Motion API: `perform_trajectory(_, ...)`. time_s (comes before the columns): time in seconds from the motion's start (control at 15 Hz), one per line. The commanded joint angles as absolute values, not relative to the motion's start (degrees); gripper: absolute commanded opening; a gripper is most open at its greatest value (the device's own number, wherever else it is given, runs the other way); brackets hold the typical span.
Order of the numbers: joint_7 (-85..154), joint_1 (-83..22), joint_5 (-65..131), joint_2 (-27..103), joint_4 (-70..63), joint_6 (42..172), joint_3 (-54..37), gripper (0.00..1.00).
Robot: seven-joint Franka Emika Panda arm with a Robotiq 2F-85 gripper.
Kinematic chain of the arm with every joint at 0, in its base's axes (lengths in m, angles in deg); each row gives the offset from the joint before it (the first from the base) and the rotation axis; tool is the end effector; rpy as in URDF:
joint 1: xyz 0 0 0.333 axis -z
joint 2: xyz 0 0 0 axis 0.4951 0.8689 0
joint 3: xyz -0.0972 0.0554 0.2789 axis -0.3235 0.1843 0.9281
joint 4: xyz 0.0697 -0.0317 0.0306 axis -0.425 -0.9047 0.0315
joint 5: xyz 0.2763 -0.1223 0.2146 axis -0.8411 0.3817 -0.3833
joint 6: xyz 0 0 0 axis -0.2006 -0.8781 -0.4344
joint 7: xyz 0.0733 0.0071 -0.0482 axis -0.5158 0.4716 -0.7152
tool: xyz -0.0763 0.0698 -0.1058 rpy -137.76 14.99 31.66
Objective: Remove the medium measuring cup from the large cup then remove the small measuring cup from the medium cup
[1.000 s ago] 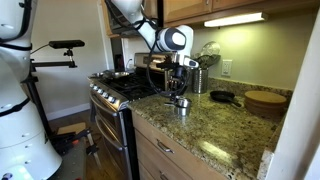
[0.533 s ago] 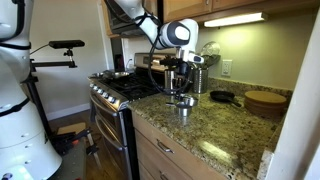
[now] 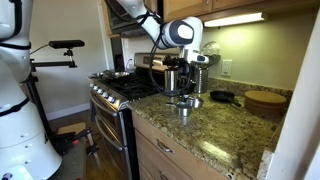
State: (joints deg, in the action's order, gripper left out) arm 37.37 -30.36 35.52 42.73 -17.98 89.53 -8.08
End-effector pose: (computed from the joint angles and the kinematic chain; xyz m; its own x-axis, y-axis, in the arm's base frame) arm 0.5764 -0.0336 0.2650 0.9747 -0.1304 -0.1817 -0.1096 -0.9867 0.1202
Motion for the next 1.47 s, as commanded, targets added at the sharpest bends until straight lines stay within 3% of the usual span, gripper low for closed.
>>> perform_trajectory(0.0,39.6,-29.58,35.09,40.83,-20.18,91.38,-8.7,0.12)
perform_trajectory(1.4,38.93,-25.73,28.16,47.06,-20.54,99.03,-9.14,0.12)
